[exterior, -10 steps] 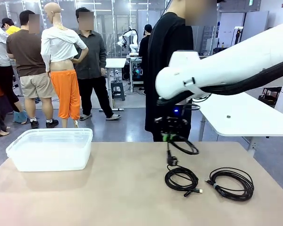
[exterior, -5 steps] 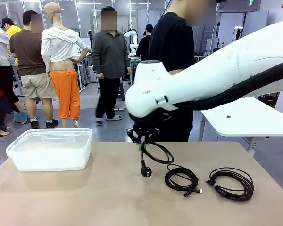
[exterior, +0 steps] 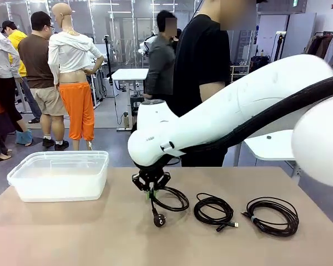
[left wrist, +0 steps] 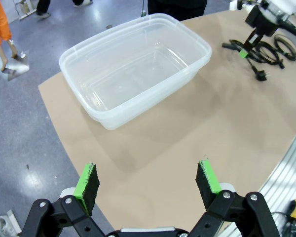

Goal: Organize and store the cables.
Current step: Place the Power Cable into the Organizing box.

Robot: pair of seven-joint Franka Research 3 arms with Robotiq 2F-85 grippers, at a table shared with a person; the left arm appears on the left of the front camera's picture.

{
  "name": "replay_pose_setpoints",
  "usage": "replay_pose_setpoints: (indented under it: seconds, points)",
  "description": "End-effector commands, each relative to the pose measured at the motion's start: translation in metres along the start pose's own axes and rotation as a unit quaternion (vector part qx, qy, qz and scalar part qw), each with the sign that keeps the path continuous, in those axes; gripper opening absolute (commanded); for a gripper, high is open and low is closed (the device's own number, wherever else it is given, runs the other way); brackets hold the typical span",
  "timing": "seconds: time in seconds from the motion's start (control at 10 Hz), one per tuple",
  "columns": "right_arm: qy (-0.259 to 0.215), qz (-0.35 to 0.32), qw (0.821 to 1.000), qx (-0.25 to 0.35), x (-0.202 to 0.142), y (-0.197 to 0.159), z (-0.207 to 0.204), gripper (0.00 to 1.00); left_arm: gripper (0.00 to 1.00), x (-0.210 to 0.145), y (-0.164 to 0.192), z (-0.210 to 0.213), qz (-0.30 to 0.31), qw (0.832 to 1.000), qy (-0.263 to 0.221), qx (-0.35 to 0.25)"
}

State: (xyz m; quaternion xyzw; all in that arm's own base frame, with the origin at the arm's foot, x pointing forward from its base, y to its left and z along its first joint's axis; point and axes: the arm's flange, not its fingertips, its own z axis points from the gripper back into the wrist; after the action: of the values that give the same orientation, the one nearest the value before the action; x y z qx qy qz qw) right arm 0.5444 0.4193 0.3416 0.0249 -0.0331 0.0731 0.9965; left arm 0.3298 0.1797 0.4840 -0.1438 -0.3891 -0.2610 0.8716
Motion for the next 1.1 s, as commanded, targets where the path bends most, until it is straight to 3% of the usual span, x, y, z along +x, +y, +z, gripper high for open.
replay_pose_setpoints:
  seconds: [0.0, 0.3, 0.6, 0.7, 0.9, 1.0]
  points:
    - [-0.009, 0.005, 1.0, 0.007, 0.004, 0.016, -0.009, 0.18, 1.0, -0.002, 0.002, 0.001, -0.006, 1.0, -0.006, -0.009]
    - [-0.021, -0.004, 1.0, 0.012, 0.0, 0.021, -0.021, 0.18, 1.0, -0.002, 0.002, 0.001, -0.006, 1.0, -0.006, -0.009]
    - [-0.014, -0.008, 1.0, 0.015, -0.005, 0.019, -0.021, 0.85, 1.0, -0.002, 0.002, 0.001, -0.006, 1.0, -0.006, -0.009]
    - [-0.016, -0.009, 1.0, 0.017, -0.005, 0.017, -0.019, 1.0, 1.0, -0.002, 0.002, 0.001, -0.006, 1.0, -0.006, -0.009]
    - [-0.022, -0.015, 0.999, 0.023, -0.004, 0.005, -0.008, 1.0, 1.0, -0.002, 0.002, 0.001, -0.006, 1.0, -0.006, -0.009]
    - [-0.04, -0.001, 0.999, 0.032, -0.005, -0.008, 0.009, 0.95, 1.0, -0.002, 0.002, 0.001, -0.006, 1.0, -0.006, -0.009]
